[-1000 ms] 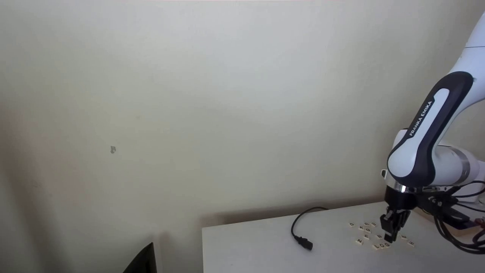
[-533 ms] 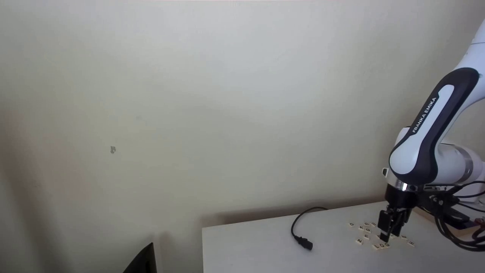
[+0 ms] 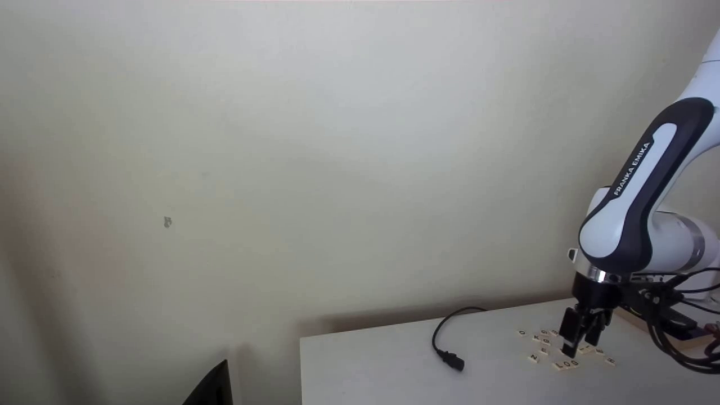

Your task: Remove the tile letter n from the spelt word, then move the tile letter g to the left

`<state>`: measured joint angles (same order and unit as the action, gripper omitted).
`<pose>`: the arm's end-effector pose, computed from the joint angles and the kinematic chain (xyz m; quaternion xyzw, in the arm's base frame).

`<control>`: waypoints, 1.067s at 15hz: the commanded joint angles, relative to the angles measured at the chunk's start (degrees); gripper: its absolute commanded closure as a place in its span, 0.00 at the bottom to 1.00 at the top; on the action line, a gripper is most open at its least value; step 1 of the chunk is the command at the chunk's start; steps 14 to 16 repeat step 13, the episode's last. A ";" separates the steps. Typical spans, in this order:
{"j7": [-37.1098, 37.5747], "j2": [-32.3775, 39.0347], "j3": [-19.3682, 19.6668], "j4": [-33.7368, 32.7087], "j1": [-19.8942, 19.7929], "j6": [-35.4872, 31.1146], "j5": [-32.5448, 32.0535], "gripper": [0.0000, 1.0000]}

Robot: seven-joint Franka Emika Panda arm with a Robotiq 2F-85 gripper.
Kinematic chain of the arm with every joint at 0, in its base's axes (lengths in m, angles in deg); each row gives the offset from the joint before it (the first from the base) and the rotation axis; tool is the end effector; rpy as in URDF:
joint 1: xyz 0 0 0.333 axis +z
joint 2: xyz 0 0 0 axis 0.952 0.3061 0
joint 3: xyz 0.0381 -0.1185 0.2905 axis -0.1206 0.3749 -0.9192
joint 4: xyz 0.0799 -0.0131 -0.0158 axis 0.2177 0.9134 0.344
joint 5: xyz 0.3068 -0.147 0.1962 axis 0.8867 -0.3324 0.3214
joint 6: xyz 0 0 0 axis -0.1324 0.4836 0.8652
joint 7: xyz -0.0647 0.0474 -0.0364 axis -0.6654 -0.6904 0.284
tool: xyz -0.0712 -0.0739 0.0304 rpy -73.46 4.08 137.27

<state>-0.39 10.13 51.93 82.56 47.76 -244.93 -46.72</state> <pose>0.4349 -0.1063 0.0698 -0.9970 -0.0597 0.0124 0.0470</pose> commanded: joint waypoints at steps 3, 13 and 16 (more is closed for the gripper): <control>0.87 -2.58 0.24 1.98 0.73 0.24 0.26 0.00; 0.19 -0.96 0.13 -0.02 0.30 0.14 0.16 0.00; 0.19 -0.96 0.13 -0.02 0.30 0.14 0.16 0.00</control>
